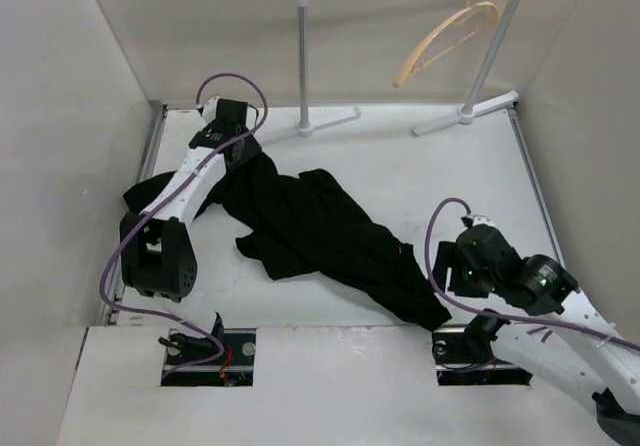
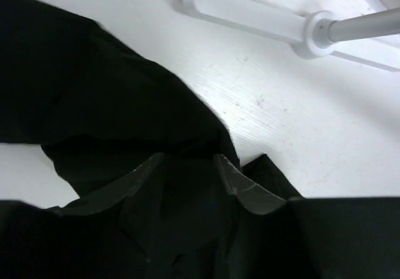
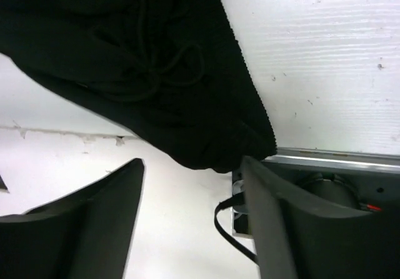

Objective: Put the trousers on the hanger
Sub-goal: Flatten out the trousers at the center of the board.

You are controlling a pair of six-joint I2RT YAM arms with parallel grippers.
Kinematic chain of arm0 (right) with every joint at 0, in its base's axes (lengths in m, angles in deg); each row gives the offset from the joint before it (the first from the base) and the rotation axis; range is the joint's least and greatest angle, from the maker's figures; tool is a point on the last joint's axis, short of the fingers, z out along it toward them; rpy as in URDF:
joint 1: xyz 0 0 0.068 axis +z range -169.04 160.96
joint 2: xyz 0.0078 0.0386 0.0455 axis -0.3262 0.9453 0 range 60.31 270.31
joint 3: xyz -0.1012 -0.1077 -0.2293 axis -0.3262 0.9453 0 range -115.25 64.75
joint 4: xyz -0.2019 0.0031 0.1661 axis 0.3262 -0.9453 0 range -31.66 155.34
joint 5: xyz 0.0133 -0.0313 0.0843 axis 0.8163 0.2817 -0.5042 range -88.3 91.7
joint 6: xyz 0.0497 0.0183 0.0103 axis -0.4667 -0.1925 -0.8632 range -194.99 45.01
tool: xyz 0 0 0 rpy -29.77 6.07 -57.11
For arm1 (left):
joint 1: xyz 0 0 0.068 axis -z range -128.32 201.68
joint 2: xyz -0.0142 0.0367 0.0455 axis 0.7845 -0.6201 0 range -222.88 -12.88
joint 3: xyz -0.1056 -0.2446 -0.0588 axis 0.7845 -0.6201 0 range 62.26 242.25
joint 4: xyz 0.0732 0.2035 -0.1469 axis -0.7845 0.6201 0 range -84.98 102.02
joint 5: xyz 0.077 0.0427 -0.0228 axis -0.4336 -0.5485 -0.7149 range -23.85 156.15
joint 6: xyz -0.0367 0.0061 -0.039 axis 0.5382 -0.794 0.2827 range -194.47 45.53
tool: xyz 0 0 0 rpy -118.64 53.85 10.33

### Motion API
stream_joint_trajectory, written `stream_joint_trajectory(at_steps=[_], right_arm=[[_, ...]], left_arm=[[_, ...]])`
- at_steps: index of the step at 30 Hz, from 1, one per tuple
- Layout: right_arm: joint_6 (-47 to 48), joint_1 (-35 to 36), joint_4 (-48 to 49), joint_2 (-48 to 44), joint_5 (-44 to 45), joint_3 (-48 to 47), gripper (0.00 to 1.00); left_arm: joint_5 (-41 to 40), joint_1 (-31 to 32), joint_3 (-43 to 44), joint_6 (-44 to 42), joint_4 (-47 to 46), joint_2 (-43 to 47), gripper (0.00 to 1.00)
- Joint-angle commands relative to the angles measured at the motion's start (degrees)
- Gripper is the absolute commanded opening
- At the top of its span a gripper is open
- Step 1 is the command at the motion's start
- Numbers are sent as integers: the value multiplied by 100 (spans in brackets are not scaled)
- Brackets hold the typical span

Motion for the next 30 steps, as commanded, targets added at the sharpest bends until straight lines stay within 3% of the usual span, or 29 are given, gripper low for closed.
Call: stream_joint_trajectory(at_steps=[1,3,4,6,7,8,10,13,17,18,20,23,26,30], right_arm=[[742,-351,352,200,450,-871,73],[1103,-834,1166,849,321,-1049,70],[1175,-984,1797,1201,76,-997,62],[1097,-1135,3124,1913,-277,-822,31],[1070,-1170,3627,2169,-365,-743,19],[1009,-1275,4189,2528,-436,-681,14],[903,-1460,4842,3319,-594,-776,18],[929,-1496,5310,4190,-638,-944,59],[798,-1286,5583,4640,-927,-813,73],[702,-1206,5627,4702,-1050,-734,72],[421,-1066,5697,4799,-1331,-593,60],[174,-837,5662,4694,-1465,-417,28],[7,-548,5540,4343,-1386,-312,15],[-300,-64,5337,3834,-1254,4,6]], left_arm=[[-523,-54,-606,-49,14,763,40],[-734,-72,-1081,-5,-3,1299,47],[-848,-46,-1274,12,14,1563,49],[-981,68,-1591,109,84,1977,51],[-990,226,-1723,205,154,2135,50],[-990,436,-1811,267,250,2233,49],[-981,1050,-1944,486,418,2295,49],[-946,2026,-1988,776,436,2120,51],[-867,2705,-1979,1189,304,1961,52],[-841,2775,-2023,1286,252,1978,52],[-683,2907,-2137,1401,68,2031,54],[-498,3022,-2313,1585,-21,2171,55],[-436,3127,-2585,1752,-205,2409,60],[-243,3338,-2674,1788,-329,2208,64]])
